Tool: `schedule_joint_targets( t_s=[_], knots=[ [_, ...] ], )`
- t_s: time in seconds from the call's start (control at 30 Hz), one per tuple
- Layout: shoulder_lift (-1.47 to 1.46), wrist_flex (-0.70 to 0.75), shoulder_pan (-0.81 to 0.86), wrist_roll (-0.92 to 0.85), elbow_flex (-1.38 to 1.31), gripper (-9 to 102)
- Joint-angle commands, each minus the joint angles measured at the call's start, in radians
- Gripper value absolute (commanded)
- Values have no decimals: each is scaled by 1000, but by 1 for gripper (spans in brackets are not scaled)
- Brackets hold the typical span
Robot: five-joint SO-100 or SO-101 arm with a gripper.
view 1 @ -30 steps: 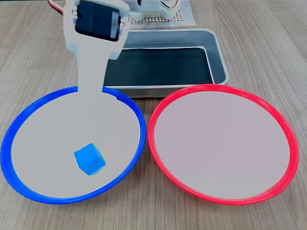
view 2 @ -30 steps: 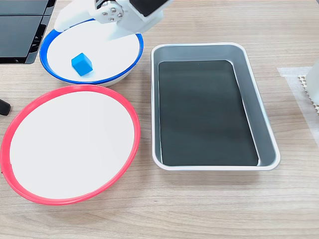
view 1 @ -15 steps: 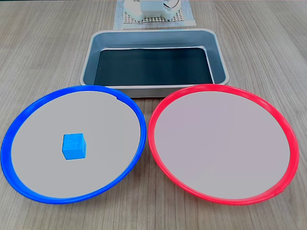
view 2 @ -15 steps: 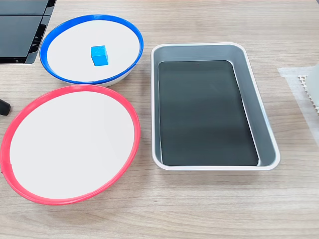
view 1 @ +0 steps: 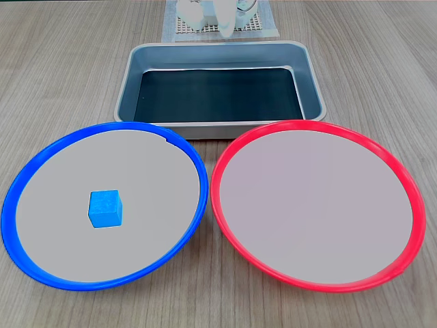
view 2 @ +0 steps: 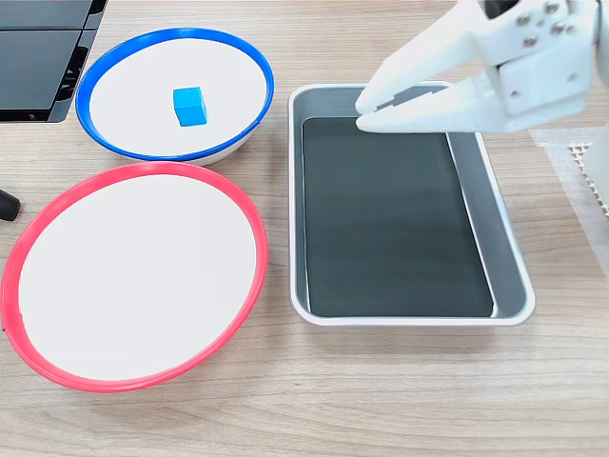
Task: Move a blue block from tray to blue dish
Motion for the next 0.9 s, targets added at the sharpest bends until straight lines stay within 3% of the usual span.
schedule_joint_targets(
  t_s=[0.0, 0.2, 0.87],
  knots=[
    [69, 150, 25, -31, 28, 0],
    [112, 325, 84, -20, 28, 0],
    [112, 327, 87, -18, 28, 0]
  ],
)
